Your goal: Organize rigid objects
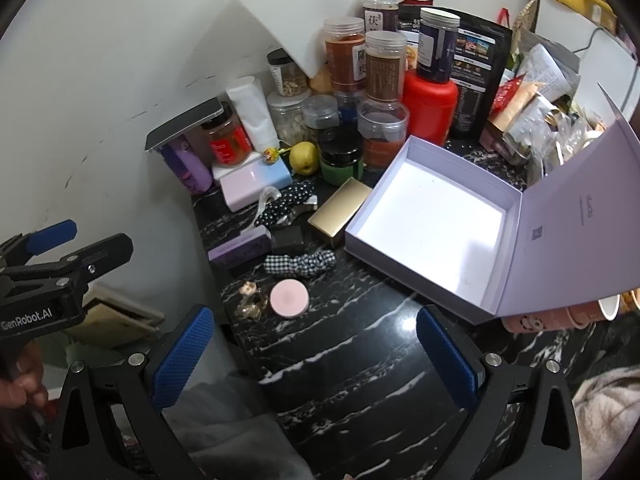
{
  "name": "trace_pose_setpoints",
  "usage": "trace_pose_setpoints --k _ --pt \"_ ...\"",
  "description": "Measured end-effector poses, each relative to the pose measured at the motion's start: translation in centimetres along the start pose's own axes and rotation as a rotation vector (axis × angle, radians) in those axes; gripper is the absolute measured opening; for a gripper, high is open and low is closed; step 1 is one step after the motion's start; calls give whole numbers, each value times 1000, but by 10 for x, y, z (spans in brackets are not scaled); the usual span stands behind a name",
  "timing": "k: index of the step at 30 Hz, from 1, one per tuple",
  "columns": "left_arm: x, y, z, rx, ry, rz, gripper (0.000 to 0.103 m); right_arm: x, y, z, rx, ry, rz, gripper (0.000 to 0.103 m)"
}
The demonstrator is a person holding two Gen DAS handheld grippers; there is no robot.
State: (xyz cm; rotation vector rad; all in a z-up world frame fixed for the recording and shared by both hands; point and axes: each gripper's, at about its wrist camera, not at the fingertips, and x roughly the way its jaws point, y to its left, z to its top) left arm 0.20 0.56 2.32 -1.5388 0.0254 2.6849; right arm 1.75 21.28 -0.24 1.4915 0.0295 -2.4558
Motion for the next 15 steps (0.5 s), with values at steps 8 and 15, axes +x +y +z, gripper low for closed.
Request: trace_pose_setpoints --k 8,15 --pt "0 6 2 -32 0 9 103 -2 3 1 -16 0 7 103" --pt "2 11 -1 -41 11 11 103 1 5 1 -24 9 13 103"
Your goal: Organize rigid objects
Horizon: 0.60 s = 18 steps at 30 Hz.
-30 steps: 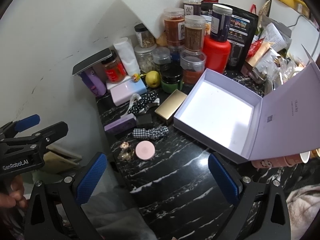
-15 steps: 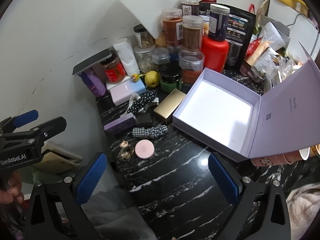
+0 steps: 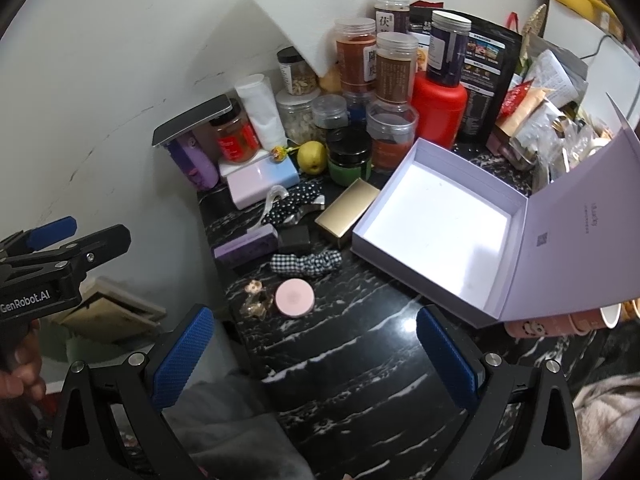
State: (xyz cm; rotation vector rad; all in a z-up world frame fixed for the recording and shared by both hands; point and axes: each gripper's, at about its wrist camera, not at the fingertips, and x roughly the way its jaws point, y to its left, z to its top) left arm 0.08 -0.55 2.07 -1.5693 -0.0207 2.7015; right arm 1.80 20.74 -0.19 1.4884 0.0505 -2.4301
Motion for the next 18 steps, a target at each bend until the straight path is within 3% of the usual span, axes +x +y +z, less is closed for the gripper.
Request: trace_pose_setpoints --k 18 --pt "36 0 -10 33 87 -55 103 34 -6 -11 43 81 32 103"
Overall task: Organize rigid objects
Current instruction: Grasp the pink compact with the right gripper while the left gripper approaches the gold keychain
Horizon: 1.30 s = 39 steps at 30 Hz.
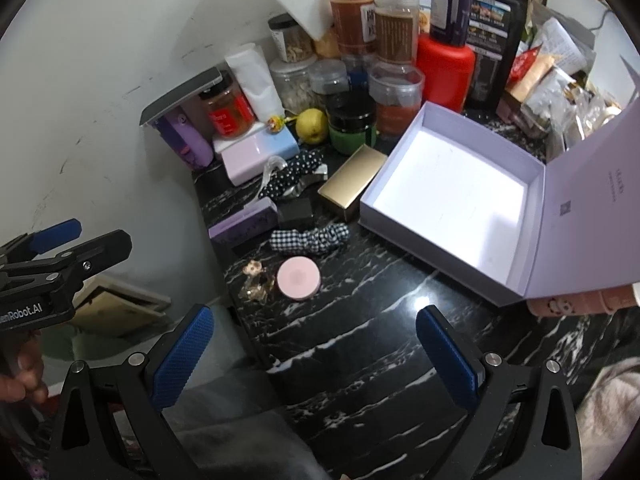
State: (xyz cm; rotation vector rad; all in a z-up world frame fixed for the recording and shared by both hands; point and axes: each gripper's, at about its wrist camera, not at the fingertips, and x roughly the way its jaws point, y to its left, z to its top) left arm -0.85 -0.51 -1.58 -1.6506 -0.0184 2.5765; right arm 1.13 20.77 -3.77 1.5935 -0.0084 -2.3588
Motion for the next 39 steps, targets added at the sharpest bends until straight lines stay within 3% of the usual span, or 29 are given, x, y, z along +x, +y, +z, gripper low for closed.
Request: trace_pose_setpoints --k 14,21,28,39 --pt "45 4 -6 24 77 -31 103 48 0 -5 -15 48 44 103" --pt "72 12 -13 -7 136 -8 103 73 2 -9 -52 61 41 103" --pt "95 19 -25 -48 167 -4 102 107 1 -11 -119 64 26 82" --pt "121 22 -33 -92 163 -33 101 149 9 -3 -277 78 32 80"
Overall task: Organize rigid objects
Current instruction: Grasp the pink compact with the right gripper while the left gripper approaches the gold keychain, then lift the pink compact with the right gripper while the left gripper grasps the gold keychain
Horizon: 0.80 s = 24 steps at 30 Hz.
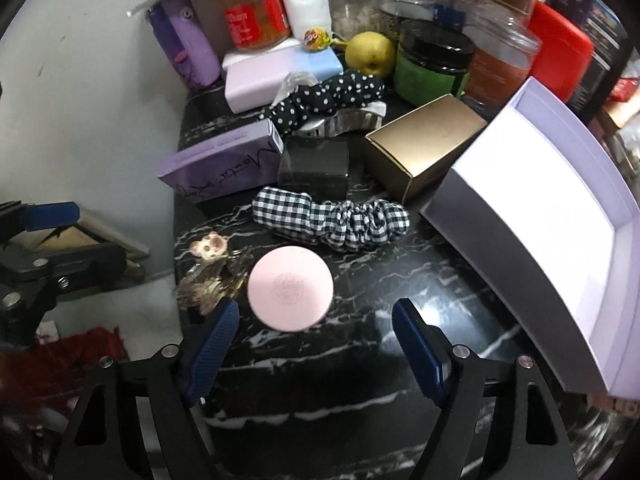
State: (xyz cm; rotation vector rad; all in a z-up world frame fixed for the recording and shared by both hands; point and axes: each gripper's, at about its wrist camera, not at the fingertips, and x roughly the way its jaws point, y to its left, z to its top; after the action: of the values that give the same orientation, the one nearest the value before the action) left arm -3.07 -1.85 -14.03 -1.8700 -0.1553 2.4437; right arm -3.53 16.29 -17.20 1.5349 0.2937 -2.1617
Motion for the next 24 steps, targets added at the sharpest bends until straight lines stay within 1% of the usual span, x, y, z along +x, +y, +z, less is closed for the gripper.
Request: trace_pose_setpoints --k 1,3,6,8,9,10,11,12,13,14,19,24 --pt "1 0 -1 -2 -1 -6 100 4 0 1 -6 5 -1 80" --pt "7 1 -2 -9 11 -14 95 11 -1 2 -7 10 -5 80" --pt "12 3 -4 -27 27 -28 94 21 0 2 -20 36 26 80" --pt "13 2 -6 -27 21 -32 94 24 1 1 -27 37 33 80" --pt "12 1 -7 -20 15 -32 94 26 2 1 -31 35 36 79" --pt "12 -1 -8 -13 10 -32 94 26 2 0 -37 28 30 74" --pt "12 -2 -8 -5 5 -33 94 26 4 0 -47 22 24 71" --pt "11 -4 -9 2 0 -35 94 25 7 0 -69 11 17 65" --pt "11 -6 -9 9 -5 -41 94 25 9 1 -83 5 13 56" --pt "11 -8 -9 16 -8 -48 94 25 10 1 -92 -1 13 50" --pt "15 -19 -9 39 -13 -89 94 23 7 1 -71 1 31 50" --pt "26 -34 -9 62 3 -112 92 19 -3 -5 -42 12 18 50"
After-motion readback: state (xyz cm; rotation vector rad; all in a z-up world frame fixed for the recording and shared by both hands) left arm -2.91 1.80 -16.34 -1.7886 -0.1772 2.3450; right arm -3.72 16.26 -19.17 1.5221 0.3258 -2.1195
